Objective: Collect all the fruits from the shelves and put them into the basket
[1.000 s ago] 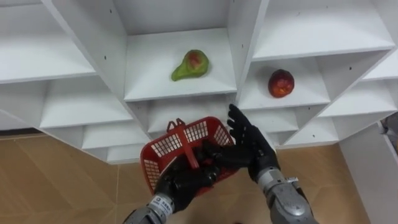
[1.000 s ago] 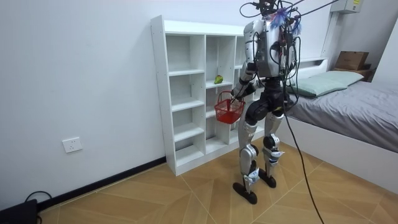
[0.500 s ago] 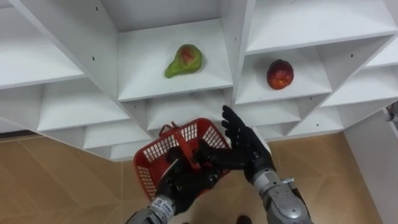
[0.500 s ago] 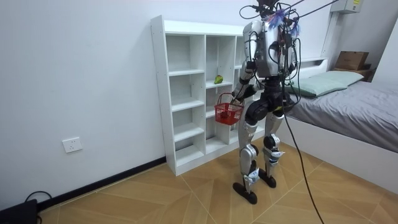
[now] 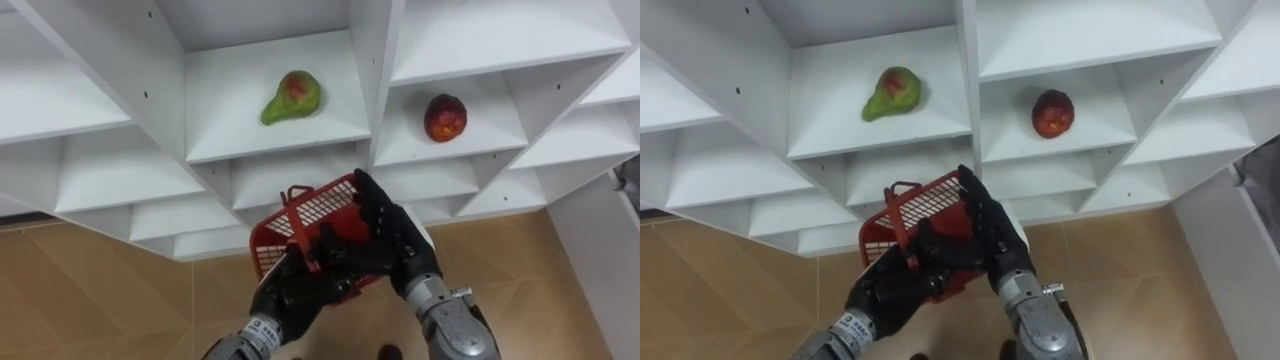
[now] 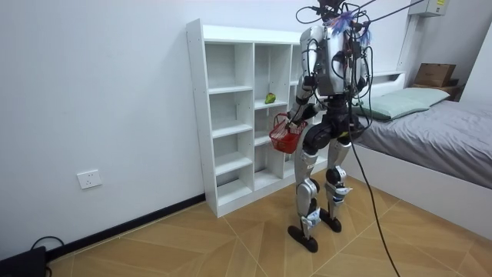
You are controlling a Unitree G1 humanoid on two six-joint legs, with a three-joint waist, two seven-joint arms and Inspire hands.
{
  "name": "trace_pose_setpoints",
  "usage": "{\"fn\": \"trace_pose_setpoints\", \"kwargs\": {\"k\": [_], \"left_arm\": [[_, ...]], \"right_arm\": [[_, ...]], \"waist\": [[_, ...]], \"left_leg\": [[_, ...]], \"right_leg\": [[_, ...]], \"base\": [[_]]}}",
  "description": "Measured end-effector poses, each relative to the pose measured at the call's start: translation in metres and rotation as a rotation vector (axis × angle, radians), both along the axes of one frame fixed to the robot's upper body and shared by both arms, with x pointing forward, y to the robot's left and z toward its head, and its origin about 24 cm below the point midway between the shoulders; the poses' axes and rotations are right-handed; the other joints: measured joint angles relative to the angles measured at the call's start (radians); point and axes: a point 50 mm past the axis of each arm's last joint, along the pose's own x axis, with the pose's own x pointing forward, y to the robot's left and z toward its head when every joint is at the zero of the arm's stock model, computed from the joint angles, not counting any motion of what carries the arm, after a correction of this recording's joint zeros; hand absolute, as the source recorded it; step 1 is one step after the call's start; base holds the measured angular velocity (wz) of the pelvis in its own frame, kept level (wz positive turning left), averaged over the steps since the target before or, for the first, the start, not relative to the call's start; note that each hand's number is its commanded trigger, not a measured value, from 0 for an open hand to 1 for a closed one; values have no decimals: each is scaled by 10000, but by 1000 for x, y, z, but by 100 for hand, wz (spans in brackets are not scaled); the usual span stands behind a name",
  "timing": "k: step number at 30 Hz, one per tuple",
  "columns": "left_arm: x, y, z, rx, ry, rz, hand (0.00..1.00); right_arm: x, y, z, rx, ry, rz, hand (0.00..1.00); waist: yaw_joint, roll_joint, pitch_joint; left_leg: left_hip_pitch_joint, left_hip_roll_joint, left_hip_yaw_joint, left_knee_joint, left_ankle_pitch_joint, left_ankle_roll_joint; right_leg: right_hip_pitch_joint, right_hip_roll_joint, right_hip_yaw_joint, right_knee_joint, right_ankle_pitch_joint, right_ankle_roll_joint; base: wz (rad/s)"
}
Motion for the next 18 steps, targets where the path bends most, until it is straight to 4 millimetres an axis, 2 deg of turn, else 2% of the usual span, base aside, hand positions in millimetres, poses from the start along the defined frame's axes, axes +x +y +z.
{"fn": "trace_pose_setpoints", "kwargs": {"k": [5,9,13,18], "left_arm": [[-2,1,-3,415,-10,-258,100],[-4,7,-10,1170,130,-612,100],[-5,15,-18,2158,240,-1121,100],[-2,23,-18,2702,108,-1180,100]], "right_arm": [[-1,-3,-1,-288,-5,113,0],[-2,-2,-1,-1154,-270,607,0],[1,1,-1,-2230,-473,1238,0],[4,4,6,-2607,-898,1498,0]], "waist": [[7,-38,25],[22,-185,117],[45,-223,116],[65,-221,111]], "left_leg": [[26,-1,1,-3,1,0],[24,3,3,7,1,0],[8,-1,0,13,0,1],[27,0,-2,9,1,1]], "right_leg": [[5,7,41,5,0,0],[3,19,67,14,2,-2],[14,15,67,-3,14,14],[46,16,55,-12,14,13]], "base": [[0],[0],[0],[0]]}}
